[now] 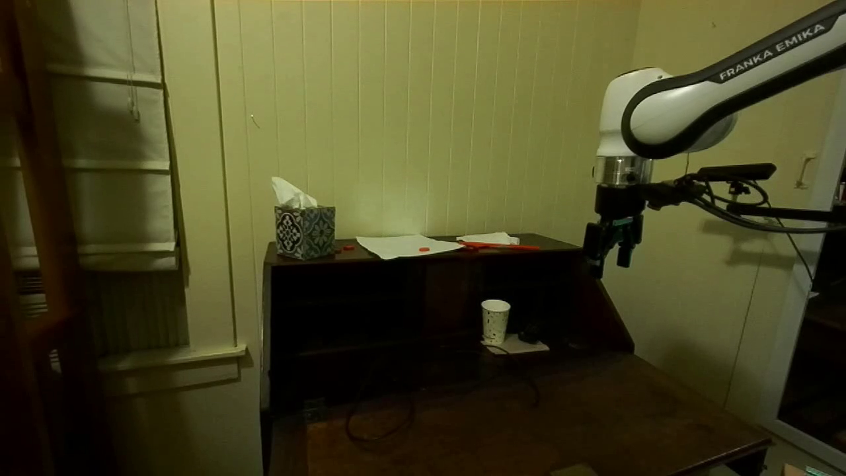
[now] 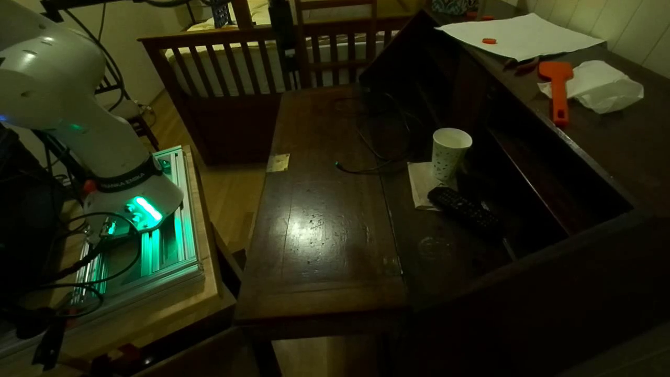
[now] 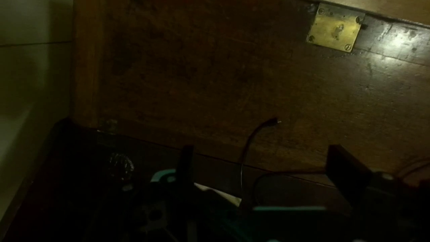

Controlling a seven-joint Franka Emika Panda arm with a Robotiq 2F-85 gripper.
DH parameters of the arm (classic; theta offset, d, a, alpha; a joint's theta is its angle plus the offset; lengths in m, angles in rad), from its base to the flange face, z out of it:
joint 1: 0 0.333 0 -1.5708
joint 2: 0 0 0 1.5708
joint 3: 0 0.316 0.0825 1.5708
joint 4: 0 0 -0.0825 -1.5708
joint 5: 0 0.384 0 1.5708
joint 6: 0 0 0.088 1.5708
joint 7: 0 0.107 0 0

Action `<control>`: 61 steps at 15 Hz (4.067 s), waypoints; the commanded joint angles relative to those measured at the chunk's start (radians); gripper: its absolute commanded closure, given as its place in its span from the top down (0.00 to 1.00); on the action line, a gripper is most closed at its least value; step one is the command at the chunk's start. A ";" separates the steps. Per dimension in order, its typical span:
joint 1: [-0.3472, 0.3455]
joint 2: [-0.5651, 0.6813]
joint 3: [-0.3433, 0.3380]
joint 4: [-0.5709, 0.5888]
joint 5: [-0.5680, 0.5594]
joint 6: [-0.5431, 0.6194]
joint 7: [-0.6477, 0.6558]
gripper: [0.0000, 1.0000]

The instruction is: Put the cable on the top shelf

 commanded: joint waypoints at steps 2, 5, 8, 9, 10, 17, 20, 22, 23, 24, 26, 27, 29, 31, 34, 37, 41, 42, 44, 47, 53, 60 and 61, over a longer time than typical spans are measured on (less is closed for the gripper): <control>0.048 0.174 -0.032 0.037 0.028 0.194 -0.079 1.00; 0.074 0.312 -0.046 0.071 0.064 0.337 -0.143 1.00; 0.088 0.460 -0.054 0.119 0.126 0.453 -0.226 1.00; 0.088 0.507 -0.053 0.138 0.147 0.490 -0.263 1.00; 0.085 0.551 -0.050 0.159 0.172 0.510 -0.309 1.00; 0.008 0.818 0.004 0.344 0.261 0.571 -0.552 1.00; -0.032 0.902 0.033 0.414 0.262 0.592 -0.579 1.00; -0.059 0.954 0.052 0.460 0.257 0.598 -0.587 1.00; -0.072 0.978 0.061 0.481 0.255 0.596 -0.589 1.00; -0.083 0.999 0.069 0.500 0.253 0.598 -0.590 1.00; -0.096 1.037 0.076 0.534 0.240 0.603 -0.583 0.84; -0.107 1.052 0.083 0.549 0.243 0.602 -0.584 0.67; -0.119 1.077 0.091 0.570 0.240 0.603 -0.584 0.55; -0.130 1.097 0.096 0.586 0.237 0.603 -0.584 0.48; -0.140 1.116 0.097 0.598 0.231 0.611 -0.581 0.40; -0.148 1.115 0.103 0.598 0.230 0.617 -0.581 0.19; -0.146 1.048 0.121 0.562 0.239 0.579 -0.575 0.02; -0.142 1.022 0.121 0.547 0.238 0.564 -0.567 0.00; -0.144 0.977 0.129 0.530 0.250 0.534 -0.566 0.04; -0.143 0.876 0.124 0.494 0.269 0.461 -0.563 0.04; -0.117 0.589 0.122 0.409 0.389 0.332 -0.660 0.04; 0.025 0.393 0.051 0.432 0.495 0.449 -0.649 0.04; 0.046 0.391 0.043 0.447 0.506 0.507 -0.642 0.04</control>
